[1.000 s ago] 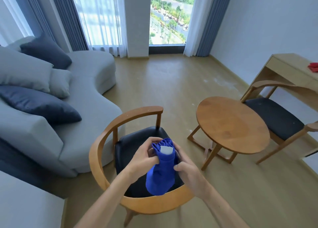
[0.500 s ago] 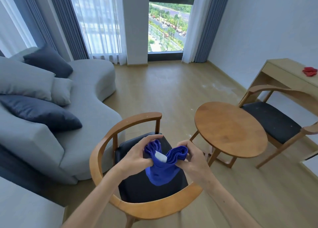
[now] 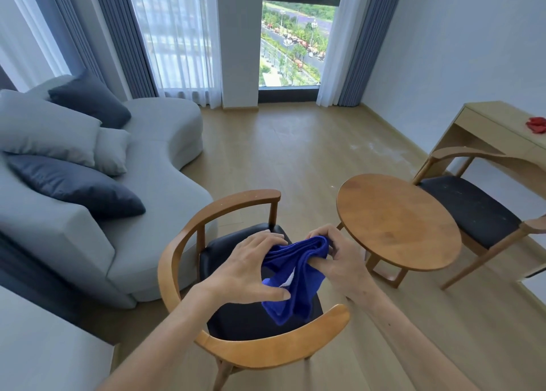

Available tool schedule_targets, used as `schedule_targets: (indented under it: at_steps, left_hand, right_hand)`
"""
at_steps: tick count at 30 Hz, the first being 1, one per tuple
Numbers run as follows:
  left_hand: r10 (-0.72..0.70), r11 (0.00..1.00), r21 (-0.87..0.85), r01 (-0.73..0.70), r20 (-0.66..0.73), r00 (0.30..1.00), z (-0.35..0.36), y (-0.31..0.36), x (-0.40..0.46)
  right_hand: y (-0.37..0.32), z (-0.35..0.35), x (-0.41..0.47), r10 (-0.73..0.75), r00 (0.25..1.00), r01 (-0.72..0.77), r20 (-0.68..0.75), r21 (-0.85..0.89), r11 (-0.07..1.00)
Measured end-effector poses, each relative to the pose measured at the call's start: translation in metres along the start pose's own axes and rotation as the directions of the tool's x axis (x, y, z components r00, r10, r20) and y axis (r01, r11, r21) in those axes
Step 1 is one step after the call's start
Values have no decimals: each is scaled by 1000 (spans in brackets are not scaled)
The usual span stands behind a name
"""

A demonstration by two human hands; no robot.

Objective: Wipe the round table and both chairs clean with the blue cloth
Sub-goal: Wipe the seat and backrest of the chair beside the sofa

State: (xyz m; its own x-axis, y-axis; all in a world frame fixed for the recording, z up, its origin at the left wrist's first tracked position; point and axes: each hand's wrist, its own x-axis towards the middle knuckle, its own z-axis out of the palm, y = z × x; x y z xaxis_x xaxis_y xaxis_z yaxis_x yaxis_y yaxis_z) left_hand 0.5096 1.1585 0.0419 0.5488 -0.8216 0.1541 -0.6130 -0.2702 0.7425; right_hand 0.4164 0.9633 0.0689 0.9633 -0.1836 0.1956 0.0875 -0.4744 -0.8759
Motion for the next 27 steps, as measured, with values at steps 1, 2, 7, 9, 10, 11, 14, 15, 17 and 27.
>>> schedule_targets:
  at_steps: [1,2,7,9,10,11,14,15,17,27]
  left_hand:
    - [2,1000,28,-2,-10,1000,0,2,1]
    - [0,999,51,1,-21,1000,0,3,2]
    - [10,973,229,13,-101,995,3,8,5]
    - [22,966,260,15,-137,990,6,10,7]
    - [31,960,279,12,-146,989,7,10,8]
    - [32,955,297,12,-140,990,7,9,8]
    - [-15,947,319,37,-71,997,8,3,6]
    - [-33,950,309,48,-54,998,9,0,5]
    - [-54,966,252,63,-42,998,10,-4,2]
    - [-44,998,-50,45,16,999,16,5,0]
  right_hand:
    - [0,1,1,0,1000,0,-4,-29,1000]
    - [0,1,1,-1,1000,0,-7,-62,998]
    - [-5,8,4,-54,999,53,4,-194,980]
    - [-9,8,7,-68,997,76,47,-208,975]
    - [-12,7,9,-72,994,87,78,-219,972]
    - [-14,6,11,-75,991,99,110,-232,968]
    - [-22,-3,18,-53,975,104,217,-231,967]
    - [-23,-6,19,-42,966,101,255,-224,969]
    - [-23,-11,21,-15,950,88,313,-220,971]
    - [5,13,8,99,953,8,288,-350,937]
